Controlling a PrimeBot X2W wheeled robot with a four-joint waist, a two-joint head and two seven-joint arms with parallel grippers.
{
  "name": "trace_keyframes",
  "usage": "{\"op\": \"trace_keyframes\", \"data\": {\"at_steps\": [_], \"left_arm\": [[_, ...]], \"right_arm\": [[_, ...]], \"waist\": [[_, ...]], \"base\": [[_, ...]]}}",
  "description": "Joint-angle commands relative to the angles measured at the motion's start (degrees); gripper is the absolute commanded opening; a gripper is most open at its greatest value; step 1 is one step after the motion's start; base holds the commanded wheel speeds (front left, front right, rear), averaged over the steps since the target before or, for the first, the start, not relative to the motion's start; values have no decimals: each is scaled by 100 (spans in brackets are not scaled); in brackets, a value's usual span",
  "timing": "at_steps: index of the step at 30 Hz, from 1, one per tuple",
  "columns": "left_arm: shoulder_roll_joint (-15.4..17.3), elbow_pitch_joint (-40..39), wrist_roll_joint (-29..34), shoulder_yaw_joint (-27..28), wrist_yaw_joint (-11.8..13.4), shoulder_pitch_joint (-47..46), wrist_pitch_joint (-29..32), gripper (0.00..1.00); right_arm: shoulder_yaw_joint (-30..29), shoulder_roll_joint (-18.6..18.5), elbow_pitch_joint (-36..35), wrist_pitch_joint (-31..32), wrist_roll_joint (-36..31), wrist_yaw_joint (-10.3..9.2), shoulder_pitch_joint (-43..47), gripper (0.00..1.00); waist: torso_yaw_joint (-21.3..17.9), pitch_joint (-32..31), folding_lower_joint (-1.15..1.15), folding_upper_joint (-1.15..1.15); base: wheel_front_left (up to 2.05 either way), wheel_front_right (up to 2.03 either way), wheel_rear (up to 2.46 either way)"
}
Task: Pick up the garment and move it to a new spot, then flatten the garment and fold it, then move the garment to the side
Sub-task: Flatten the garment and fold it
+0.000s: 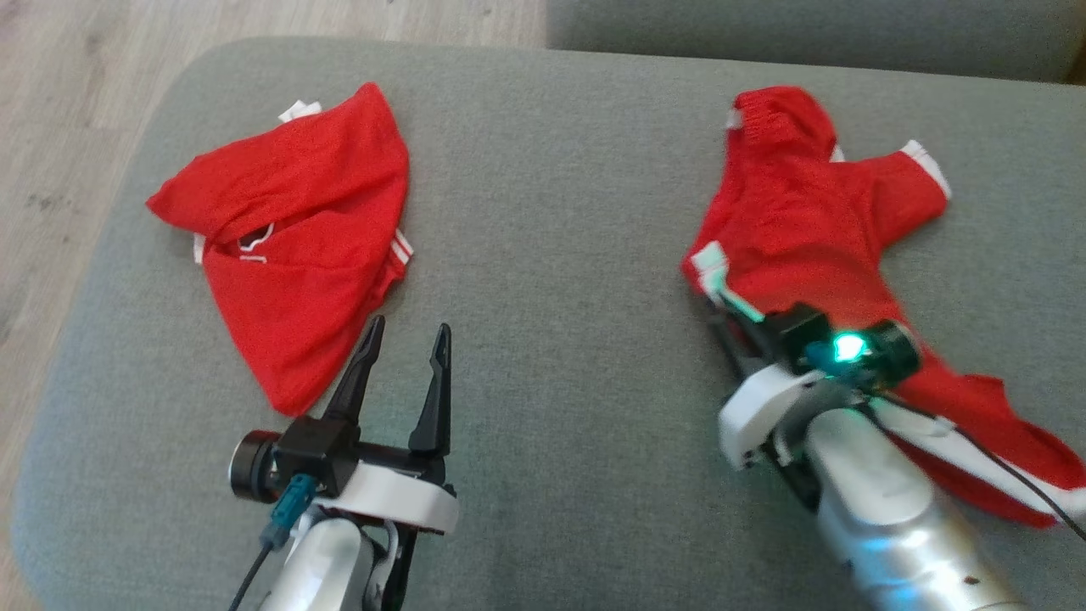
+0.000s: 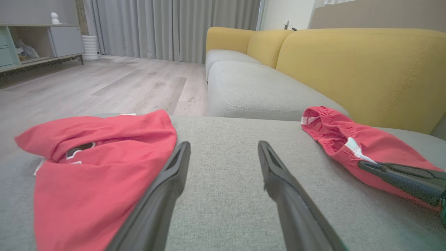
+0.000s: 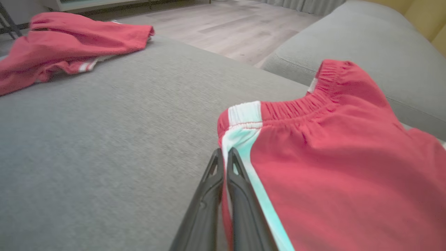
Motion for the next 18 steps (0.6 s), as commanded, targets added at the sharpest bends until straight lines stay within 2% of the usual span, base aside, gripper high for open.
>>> {"op": "trace_keyframes", "data": {"at_steps": [1,9,18], "left_arm": [[8,-149,50,219,19,-112,-54,100],[8,-99,59,239,2,-33,-54,100],[8,-86,65,268,11,73,-54,100]], "right_arm": [[272,120,-238,-74,136,39,-62,0],[2148,133,-607,-76,1185,39,301,0],[3213,134,-657,-77,1949,39,364,0]], "waist": [[-51,-47,0,0],[-193,-238,0,0],[-307,-382,0,0]], "base": [[0,0,0],[0,0,0],[0,0,0]]}}
